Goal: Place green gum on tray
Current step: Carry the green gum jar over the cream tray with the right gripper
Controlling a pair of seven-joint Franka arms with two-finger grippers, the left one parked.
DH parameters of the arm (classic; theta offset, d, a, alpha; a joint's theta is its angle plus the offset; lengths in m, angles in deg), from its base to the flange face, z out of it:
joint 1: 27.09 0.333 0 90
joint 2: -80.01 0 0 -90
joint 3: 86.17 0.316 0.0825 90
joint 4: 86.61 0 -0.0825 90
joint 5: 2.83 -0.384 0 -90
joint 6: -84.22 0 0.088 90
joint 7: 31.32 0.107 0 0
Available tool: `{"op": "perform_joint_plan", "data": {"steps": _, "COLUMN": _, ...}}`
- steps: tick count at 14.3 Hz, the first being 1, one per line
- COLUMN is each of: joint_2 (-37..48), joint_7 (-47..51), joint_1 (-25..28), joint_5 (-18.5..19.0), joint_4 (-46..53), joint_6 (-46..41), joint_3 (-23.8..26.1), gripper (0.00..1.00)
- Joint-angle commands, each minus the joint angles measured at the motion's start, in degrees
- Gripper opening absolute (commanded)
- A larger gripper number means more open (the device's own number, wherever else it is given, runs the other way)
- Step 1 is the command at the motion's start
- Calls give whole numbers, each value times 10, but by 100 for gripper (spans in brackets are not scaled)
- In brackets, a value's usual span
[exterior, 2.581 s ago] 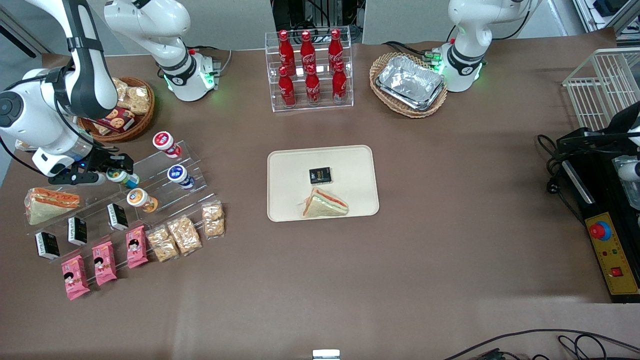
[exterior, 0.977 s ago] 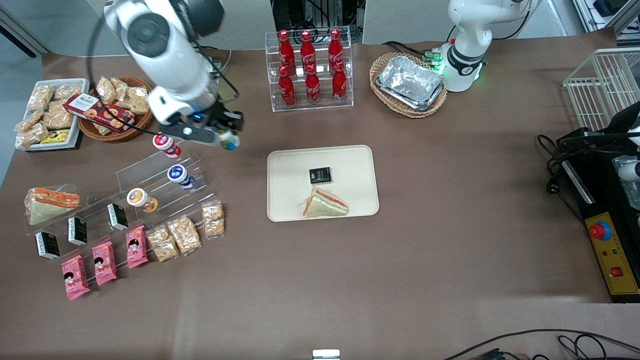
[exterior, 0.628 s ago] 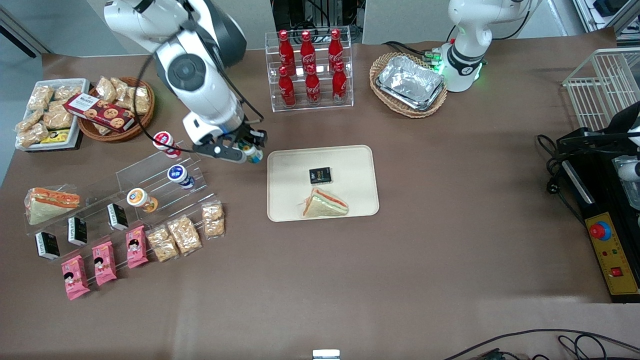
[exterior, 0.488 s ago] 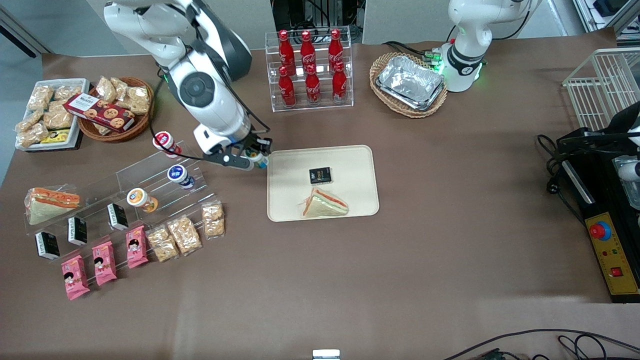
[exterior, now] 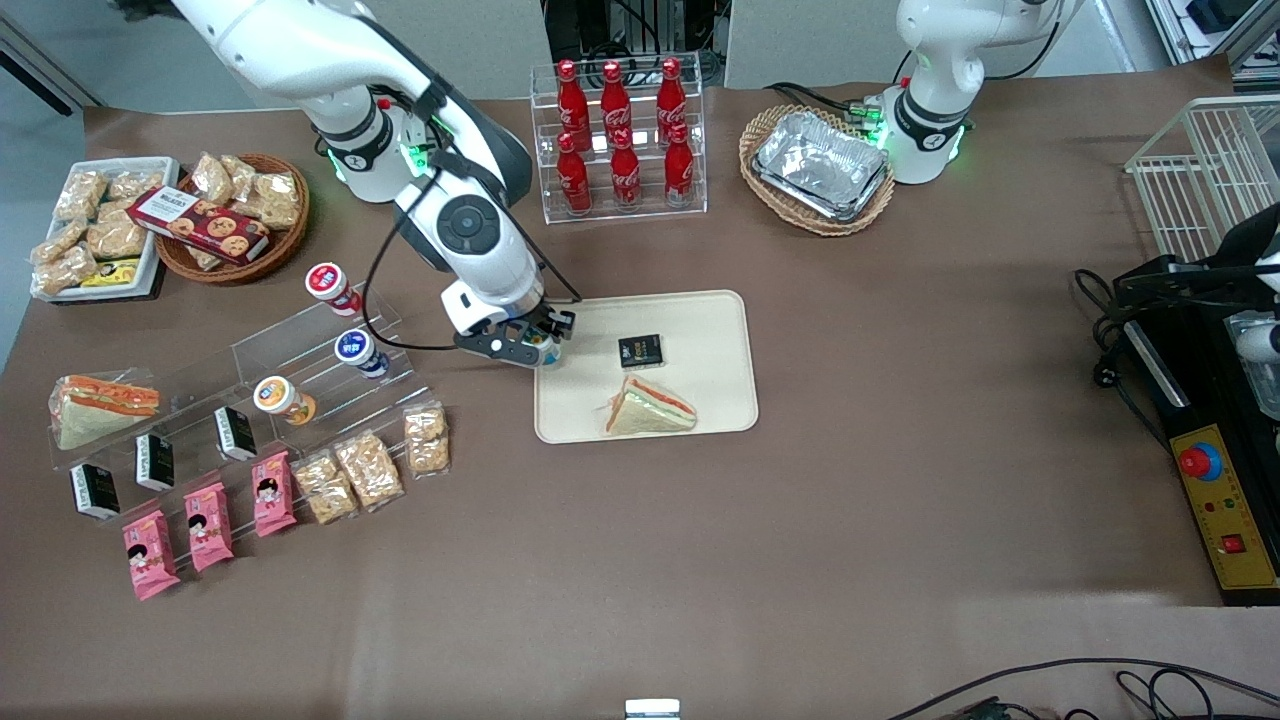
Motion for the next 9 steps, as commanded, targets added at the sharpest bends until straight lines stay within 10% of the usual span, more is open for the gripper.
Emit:
{"op": "perform_joint_plan", "data": {"steps": 1, "joint_2": -48, "joint_7": 68, "joint_1": 10, "joint_5": 70, "joint_4": 11, "joint_6": 34, "joint_3": 2, "gripper": 0}}
{"op": "perform_joint_plan", "data": {"steps": 9, "joint_2": -81, "joint_7": 134, "joint_1": 20, "joint_5": 125, "joint_4": -15, "joint_6": 88, "joint_3": 2, "gripper": 0}}
